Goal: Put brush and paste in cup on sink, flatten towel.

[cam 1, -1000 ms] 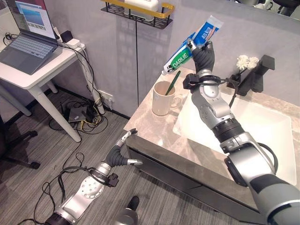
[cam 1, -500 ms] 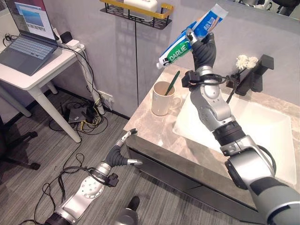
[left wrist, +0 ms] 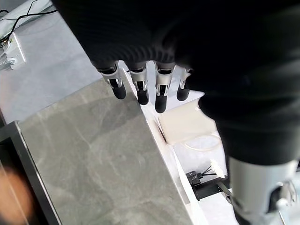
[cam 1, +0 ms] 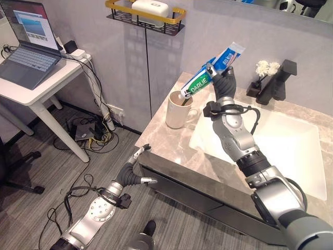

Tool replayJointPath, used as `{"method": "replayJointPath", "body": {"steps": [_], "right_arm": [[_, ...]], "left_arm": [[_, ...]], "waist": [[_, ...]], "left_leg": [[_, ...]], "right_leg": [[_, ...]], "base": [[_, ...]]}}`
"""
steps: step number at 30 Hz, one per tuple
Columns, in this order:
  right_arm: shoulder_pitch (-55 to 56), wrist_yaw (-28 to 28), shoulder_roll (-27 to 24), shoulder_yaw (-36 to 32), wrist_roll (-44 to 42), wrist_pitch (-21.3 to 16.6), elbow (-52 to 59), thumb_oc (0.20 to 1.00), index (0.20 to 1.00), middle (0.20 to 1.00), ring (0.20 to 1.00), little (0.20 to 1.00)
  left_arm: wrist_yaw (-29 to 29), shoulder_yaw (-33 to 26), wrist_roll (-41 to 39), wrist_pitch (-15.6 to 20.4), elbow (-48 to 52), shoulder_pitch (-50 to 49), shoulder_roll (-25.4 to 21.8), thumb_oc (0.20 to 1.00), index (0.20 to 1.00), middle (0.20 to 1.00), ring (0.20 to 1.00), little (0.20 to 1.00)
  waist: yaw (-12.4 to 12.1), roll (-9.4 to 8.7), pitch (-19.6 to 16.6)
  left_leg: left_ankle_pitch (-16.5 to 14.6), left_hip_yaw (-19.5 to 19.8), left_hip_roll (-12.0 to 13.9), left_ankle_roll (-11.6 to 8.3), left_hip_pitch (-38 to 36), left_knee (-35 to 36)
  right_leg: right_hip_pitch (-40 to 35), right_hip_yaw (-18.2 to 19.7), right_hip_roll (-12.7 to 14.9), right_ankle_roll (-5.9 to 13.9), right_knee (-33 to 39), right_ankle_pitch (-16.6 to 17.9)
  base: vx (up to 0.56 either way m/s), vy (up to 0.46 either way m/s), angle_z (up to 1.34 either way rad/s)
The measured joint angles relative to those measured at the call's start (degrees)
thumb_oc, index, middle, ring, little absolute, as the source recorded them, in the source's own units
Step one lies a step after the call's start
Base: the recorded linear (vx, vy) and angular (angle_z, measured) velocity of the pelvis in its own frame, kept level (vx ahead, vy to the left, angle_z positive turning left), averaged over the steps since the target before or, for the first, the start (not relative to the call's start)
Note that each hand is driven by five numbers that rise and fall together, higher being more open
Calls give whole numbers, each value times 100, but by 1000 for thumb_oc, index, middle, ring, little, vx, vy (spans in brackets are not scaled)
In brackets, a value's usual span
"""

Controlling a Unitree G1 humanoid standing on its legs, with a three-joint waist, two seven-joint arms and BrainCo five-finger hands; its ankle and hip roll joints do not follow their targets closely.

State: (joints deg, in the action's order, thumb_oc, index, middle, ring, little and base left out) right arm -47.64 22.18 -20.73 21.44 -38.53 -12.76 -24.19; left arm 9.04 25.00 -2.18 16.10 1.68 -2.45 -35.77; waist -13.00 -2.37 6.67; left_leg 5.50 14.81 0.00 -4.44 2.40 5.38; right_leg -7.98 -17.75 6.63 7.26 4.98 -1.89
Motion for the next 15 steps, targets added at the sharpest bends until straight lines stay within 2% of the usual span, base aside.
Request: {"method": "replayJointPath", "body": {"steps": [15], "right_arm": [[22, -122, 161, 4, 0, 6, 1, 200, 200, 200, 200, 200]], "left_arm": [[-8, 0, -1, -9, -28, -10, 7, 1000, 1000, 1000, 1000, 1000]], "waist": [[10, 35, -21]], "left_leg": [[0, -11, 3, 0, -14, 0]], "right_leg": [[-9, 10, -1, -1, -1, 1]], "base": [[0, 0, 0]]}}
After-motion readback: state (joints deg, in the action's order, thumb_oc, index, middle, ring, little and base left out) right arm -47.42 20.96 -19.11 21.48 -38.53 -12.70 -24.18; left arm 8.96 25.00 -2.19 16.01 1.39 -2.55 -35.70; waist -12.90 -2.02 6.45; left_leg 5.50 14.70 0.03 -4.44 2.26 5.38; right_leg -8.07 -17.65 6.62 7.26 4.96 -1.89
